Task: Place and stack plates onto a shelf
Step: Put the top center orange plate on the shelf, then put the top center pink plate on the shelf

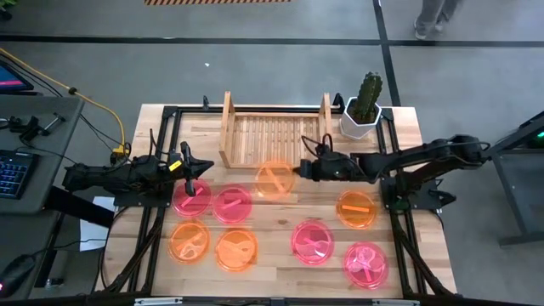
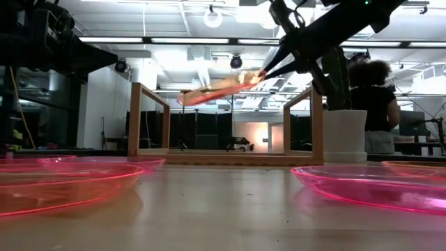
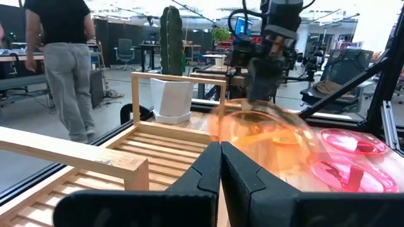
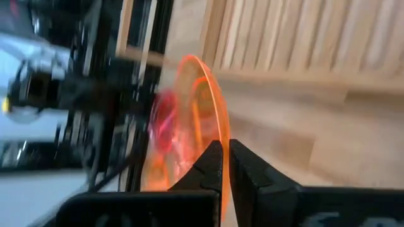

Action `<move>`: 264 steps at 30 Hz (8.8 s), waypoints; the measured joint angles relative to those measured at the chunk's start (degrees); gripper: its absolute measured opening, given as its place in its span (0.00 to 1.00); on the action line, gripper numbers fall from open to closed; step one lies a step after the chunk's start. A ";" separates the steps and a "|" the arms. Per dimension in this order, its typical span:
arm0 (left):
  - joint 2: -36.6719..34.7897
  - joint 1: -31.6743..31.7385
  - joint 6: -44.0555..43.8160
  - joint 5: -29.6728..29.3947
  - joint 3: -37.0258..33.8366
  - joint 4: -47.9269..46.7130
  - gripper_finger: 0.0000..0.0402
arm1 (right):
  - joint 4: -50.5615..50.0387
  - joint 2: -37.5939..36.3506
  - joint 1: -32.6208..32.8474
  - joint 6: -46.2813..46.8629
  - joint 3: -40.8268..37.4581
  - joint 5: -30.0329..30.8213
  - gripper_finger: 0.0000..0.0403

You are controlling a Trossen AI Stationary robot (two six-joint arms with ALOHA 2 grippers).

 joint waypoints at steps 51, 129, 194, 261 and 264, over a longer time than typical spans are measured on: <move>0.42 -0.01 0.00 -0.22 0.00 0.00 0.01 | -6.96 42.01 -19.05 -12.92 37.64 -1.62 0.00; 6.52 -0.04 -42.44 1.09 7.36 19.34 0.04 | -21.45 -21.56 15.32 -36.19 7.10 7.29 0.50; 71.17 1.27 -43.41 12.33 24.96 -25.03 0.20 | -23.20 -22.21 13.89 -37.49 7.13 11.25 0.50; 112.35 28.98 -28.15 19.74 84.85 -26.93 0.00 | -12.38 -22.23 13.89 -42.19 7.13 14.37 0.50; 113.28 29.00 -28.15 17.25 84.85 -27.54 0.00 | -12.36 -22.23 13.89 -42.24 7.13 15.35 0.50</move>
